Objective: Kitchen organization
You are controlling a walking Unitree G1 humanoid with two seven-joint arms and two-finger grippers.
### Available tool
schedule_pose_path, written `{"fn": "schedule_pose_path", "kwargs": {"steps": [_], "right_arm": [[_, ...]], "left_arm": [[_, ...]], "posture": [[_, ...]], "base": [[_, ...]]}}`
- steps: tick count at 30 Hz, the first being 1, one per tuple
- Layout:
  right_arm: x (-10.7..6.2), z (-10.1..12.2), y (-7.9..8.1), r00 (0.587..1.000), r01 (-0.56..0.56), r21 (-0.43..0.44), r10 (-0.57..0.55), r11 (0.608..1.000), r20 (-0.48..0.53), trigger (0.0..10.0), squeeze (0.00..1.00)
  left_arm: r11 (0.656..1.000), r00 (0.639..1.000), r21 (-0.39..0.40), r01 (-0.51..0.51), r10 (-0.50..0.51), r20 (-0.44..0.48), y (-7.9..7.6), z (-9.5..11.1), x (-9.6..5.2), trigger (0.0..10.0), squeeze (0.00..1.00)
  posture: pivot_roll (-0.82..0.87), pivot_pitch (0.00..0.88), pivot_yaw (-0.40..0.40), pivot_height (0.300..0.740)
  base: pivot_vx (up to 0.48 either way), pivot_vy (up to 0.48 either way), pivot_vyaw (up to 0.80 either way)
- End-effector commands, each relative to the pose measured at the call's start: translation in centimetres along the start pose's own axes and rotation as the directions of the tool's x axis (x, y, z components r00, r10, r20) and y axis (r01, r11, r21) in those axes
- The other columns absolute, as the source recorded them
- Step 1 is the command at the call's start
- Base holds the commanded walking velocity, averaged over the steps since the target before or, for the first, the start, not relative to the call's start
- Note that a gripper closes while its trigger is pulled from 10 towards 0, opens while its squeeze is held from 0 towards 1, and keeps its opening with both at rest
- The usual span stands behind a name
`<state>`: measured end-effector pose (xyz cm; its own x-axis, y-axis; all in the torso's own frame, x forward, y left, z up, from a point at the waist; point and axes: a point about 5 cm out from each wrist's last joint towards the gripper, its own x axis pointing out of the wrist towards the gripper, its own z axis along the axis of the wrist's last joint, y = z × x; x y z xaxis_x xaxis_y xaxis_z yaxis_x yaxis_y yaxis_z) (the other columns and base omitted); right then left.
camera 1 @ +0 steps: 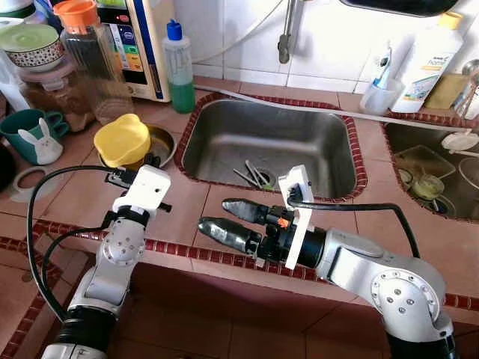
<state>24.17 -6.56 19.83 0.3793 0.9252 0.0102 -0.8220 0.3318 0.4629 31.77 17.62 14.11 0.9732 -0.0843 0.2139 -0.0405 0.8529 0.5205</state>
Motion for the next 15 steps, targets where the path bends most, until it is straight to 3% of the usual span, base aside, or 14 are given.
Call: {"fn": "schedule_pose_path", "kwargs": {"steps": [1, 10, 14, 15], "right_arm": [[0.1, 0.2, -0.1, 1.0, 0.006, -0.007, -0.005, 1.0, 0.008, 10.0, 0.0], [0.3, 0.6, -0.7, 0.999, 0.025, -0.015, -0.025, 1.0, 0.022, 10.0, 0.0], [0.5, 0.8, -1.1, 0.998, 0.053, -0.02, -0.052, 0.998, 0.039, 10.0, 0.0], [0.6, 1.0, -1.5, 0.996, 0.077, -0.022, -0.076, 0.997, 0.055, 10.0, 0.0]], "left_arm": [[1.0, 0.999, -0.008, -0.01, 0.01, 0.031, -0.1, 0.9, -0.1, 0.0, 0.0], [0.999, 0.996, -0.052, -0.003, 0.008, 0.09, -0.9, 2.7, 0.1, 0.0, 0.0], [0.994, 0.988, -0.106, 0.016, 0.0, 0.152, -1.4, 4.2, 0.3, 0.0, 0.0], [0.988, 0.985, -0.152, 0.033, -0.006, 0.175, -1.5, 4.8, 0.4, 0.0, 0.0]], "posture": [[0.01, 0.119, 0.004, 0.74], [0.01, 0.111, 0.0, 0.74], [0.01, 0.109, 0.0, 0.74], [0.01, 0.109, 0.0, 0.74]], "base": [[0.0, 0.0, 0.0], [0.0, 0.0, 0.0], [0.0, 0.0, 0.0], [0.0, 0.0, 0.0]]}}
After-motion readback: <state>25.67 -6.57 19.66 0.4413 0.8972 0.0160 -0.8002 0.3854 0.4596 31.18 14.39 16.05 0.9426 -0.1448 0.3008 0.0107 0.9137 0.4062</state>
